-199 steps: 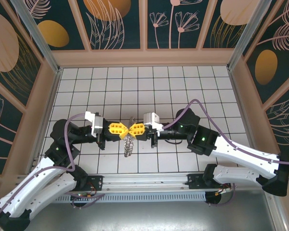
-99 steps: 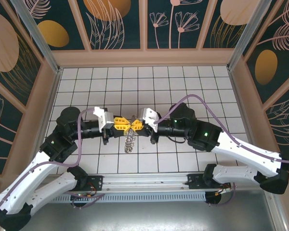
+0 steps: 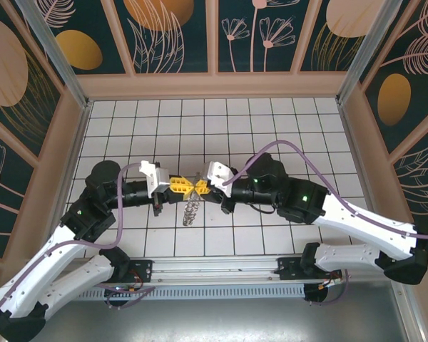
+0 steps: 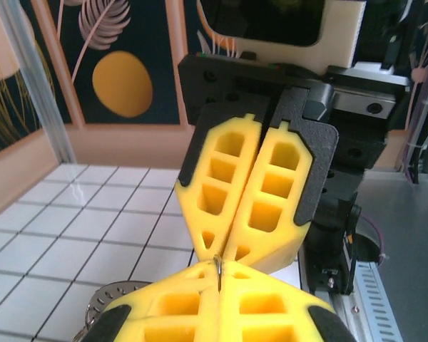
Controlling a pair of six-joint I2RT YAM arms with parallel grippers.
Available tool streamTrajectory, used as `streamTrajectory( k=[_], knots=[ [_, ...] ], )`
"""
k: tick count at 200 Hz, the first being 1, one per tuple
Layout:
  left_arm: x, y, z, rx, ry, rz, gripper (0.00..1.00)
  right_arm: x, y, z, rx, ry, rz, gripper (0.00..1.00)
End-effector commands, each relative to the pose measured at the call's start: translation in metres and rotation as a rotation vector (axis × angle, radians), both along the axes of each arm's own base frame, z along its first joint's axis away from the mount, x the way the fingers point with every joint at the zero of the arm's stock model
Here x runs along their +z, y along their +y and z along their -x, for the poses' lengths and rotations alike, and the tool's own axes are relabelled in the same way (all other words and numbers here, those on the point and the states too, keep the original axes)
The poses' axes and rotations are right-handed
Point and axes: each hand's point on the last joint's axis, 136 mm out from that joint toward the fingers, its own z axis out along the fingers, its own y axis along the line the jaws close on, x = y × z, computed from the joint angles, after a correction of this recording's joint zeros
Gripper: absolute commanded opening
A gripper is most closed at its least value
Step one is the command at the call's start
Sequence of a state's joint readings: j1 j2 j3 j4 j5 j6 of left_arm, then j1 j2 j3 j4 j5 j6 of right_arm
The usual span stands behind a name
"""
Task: Put the keys on the keyring
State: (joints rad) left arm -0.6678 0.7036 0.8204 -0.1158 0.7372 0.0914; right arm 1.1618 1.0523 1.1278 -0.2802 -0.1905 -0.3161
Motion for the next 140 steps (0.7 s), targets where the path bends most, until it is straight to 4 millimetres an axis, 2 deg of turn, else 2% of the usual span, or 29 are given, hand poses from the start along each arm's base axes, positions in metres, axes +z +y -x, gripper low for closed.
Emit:
streamTrajectory(
  k=[1,24,64,140],
  knots=[
    [0.028,0.002,0.013,-0.051,-0.032,0.136,0.0,0.033,-0.01,0.014,0.046,-0.043,-0.129,0.16],
    [0.037,0.004,0.02,-0.084,-0.035,0.195,0.0,0.032,-0.011,0.019,0.066,-0.033,-0.137,0.24],
    [0.048,0.006,0.028,-0.119,-0.041,0.229,0.0,0.029,-0.009,0.023,0.094,-0.024,-0.143,0.27],
    [0.045,0.006,0.035,-0.162,-0.022,0.234,0.0,0.029,0.001,0.025,0.126,-0.023,-0.161,0.28]
  ],
)
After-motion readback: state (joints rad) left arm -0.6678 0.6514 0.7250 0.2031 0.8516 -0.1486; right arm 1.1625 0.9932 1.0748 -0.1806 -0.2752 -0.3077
